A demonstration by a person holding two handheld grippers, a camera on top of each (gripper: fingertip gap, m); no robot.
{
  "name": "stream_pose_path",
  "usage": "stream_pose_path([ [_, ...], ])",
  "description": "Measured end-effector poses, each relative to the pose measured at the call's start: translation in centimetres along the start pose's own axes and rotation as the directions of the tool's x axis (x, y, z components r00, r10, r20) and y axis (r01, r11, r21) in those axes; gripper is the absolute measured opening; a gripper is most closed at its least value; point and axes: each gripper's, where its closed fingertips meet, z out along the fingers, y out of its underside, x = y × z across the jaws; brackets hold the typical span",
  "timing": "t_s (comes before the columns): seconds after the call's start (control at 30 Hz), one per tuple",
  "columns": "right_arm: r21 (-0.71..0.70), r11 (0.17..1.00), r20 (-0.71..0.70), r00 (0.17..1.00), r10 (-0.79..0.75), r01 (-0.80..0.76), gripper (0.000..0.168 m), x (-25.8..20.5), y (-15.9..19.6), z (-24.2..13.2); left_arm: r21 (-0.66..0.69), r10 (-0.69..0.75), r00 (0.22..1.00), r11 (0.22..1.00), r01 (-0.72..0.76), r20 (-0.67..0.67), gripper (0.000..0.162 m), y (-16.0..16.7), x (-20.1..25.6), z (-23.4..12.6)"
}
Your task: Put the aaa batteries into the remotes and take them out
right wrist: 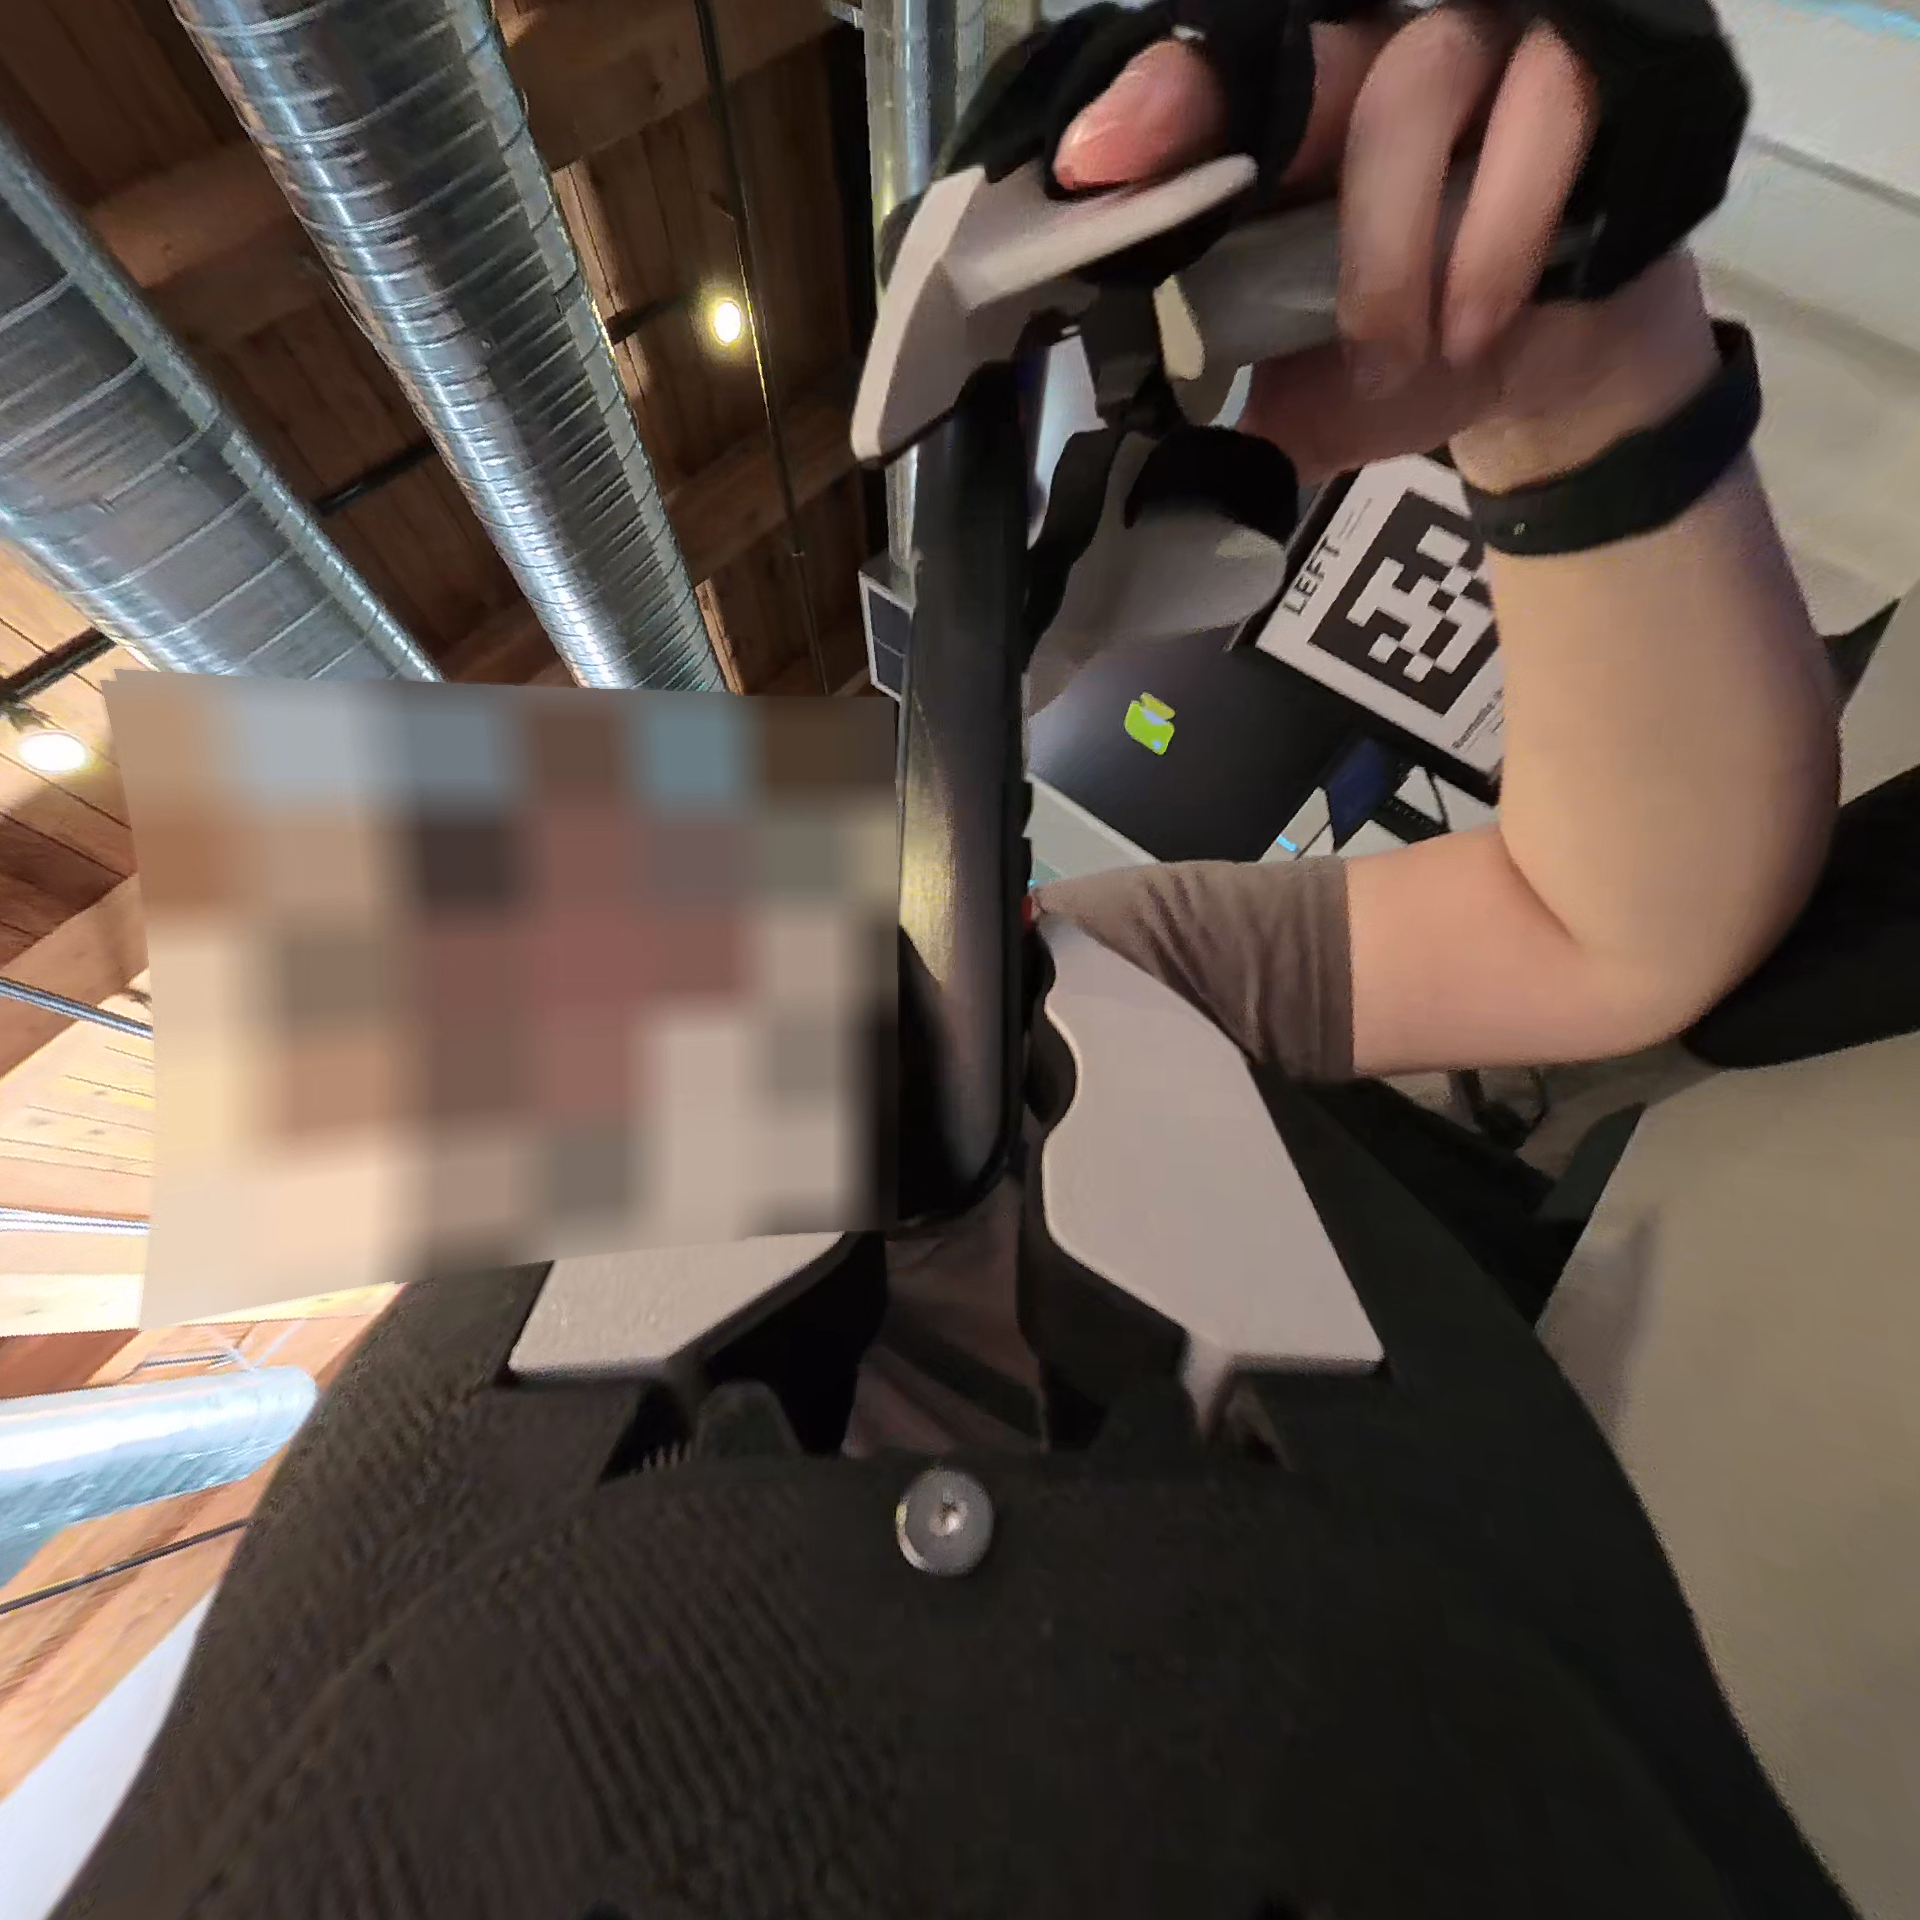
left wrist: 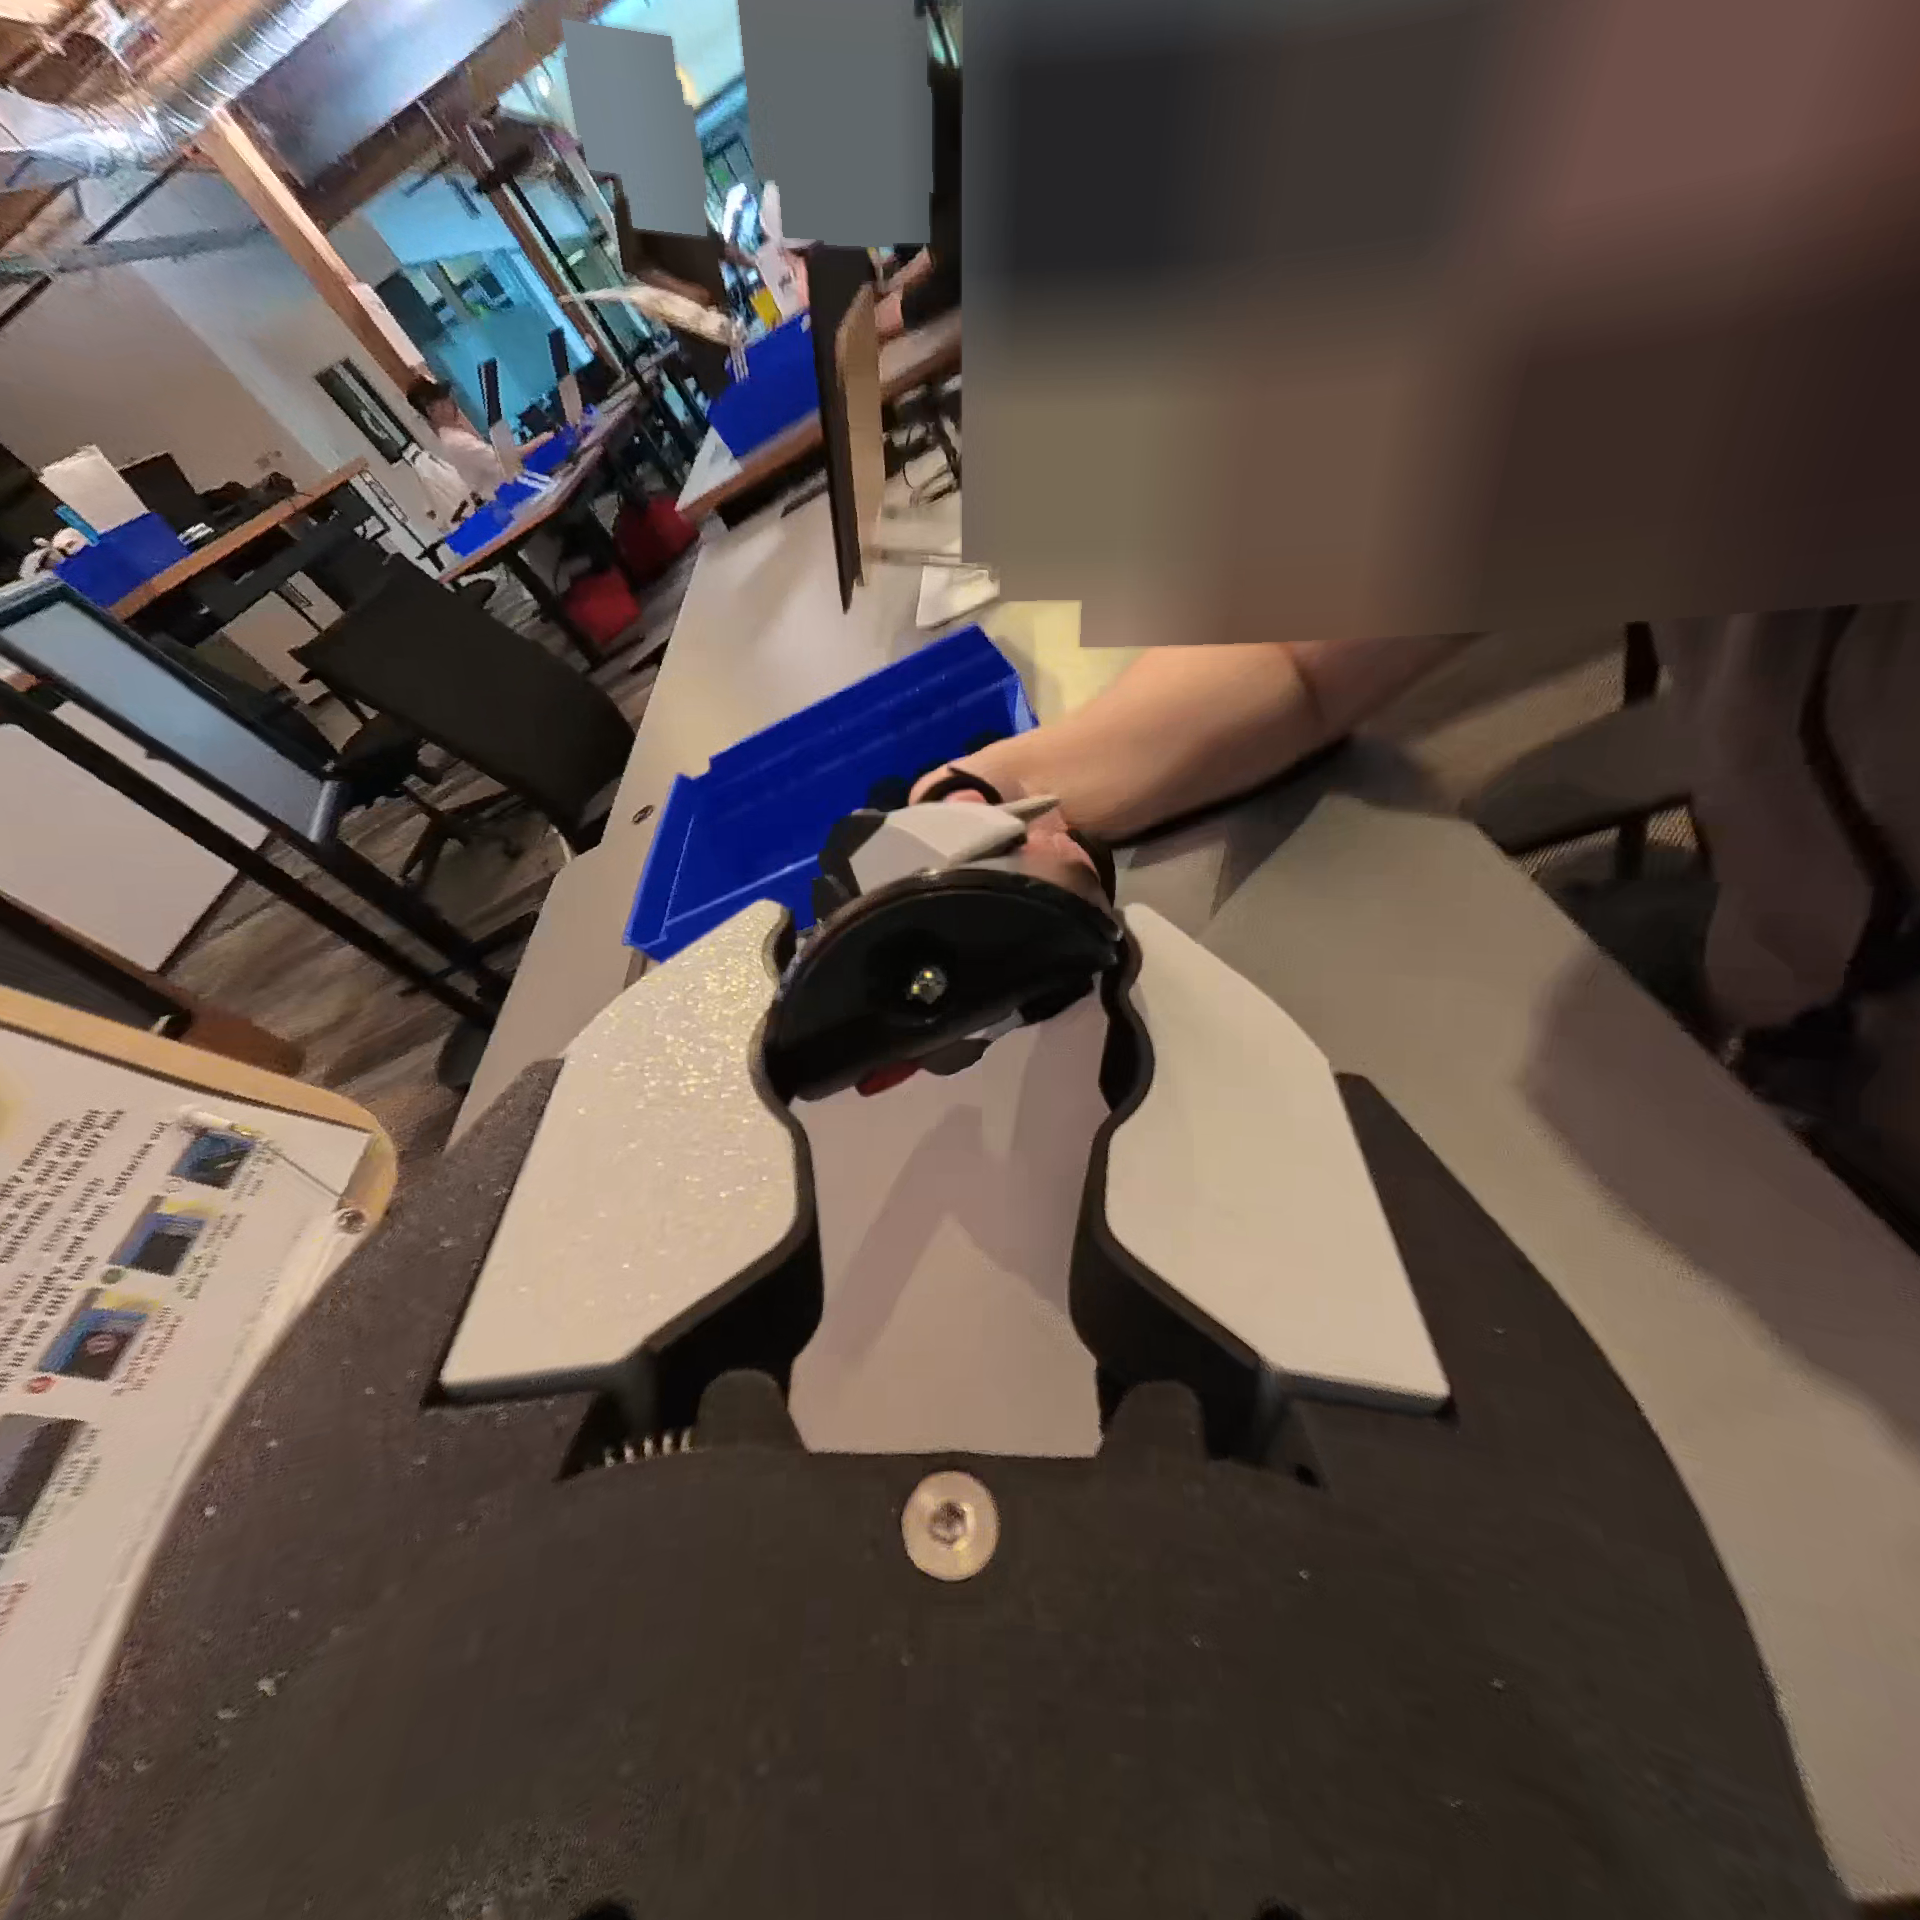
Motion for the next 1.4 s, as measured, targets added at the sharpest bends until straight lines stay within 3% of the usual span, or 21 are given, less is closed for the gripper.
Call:
stream_pose_path([
  [0.1, -0.003, 1.000, -0.001, 1.000, 0.018, -0.018, 0.025, 0.4, 0.2, 0.1, -0.009, 0.060, 0.998, 0.998, -0.060, -0.030, 0.051, 0.0, 1.2, -0.1],
  [0.33, 0.149, 0.989, -0.024, 0.999, 0.027, -0.023, 0.026, 0.4, -2.2, -1.8, -0.127, 0.056, 0.998, 0.990, -0.053, 0.022, 0.049, 1.8, 0.2, 0.0],
  [0.47, 0.236, 0.971, -0.017, 0.999, 0.039, -0.034, 0.027, 0.3, -3.4, -2.8, -0.131, 0.009, 0.999, 0.991, -0.005, 0.032, 0.048, 2.6, -0.5, 0.1],
  [0.7, 0.310, 0.948, 0.027, 0.997, 0.067, -0.072, 0.033, -0.1, -4.1, -3.2, -0.054, -0.031, 1.000, 0.998, 0.031, 0.004, 0.040, 2.3, -0.6, 0.2],
  [0.8, 0.340, 0.938, 0.010, 0.998, 0.065, -0.065, 0.023, 0.5, -4.3, -3.4, -0.020, -0.033, 0.999, 0.999, 0.033, -0.008, 0.040, 2.1, -0.6, 0.5],
  [0.97, 0.408, 0.897, 0.120, 0.984, 0.129, -0.168, 0.026, 1.0, -5.0, -4.3, -0.015, -0.075, 0.997, 0.997, 0.075, -0.011, 0.039, 2.4, -0.9, 0.4],
  [1.07, 0.453, 0.870, 0.149, 0.979, 0.140, -0.193, 0.025, 1.0, -5.6, -5.4, 0.045, -0.132, 0.990, 0.990, 0.134, -0.046, 0.036, 2.1, -1.1, 0.5],
  [1.1, 0.473, 0.859, 0.151, 0.978, 0.142, -0.197, 0.030, 1.2, -5.8, -5.8, 0.050, -0.145, 0.989, 0.988, 0.147, -0.039, 0.026, 2.3, -1.4, 0.5],
  [1.23, 0.479, 0.855, 0.165, 0.977, 0.134, -0.198, 0.015, 1.2, -5.9, -6.5, 0.078, -0.229, 0.972, 0.970, 0.232, -0.043, 0.025, 3.3, -2.4, 1.3],
  [1.4, 0.513, 0.840, 0.165, 0.981, 0.105, -0.176, 0.025, 1.6, -6.5, -7.8, 0.186, -0.373, 0.927, 0.909, 0.373, -0.039, 0.024, 2.8, -4.2, 1.7],
])
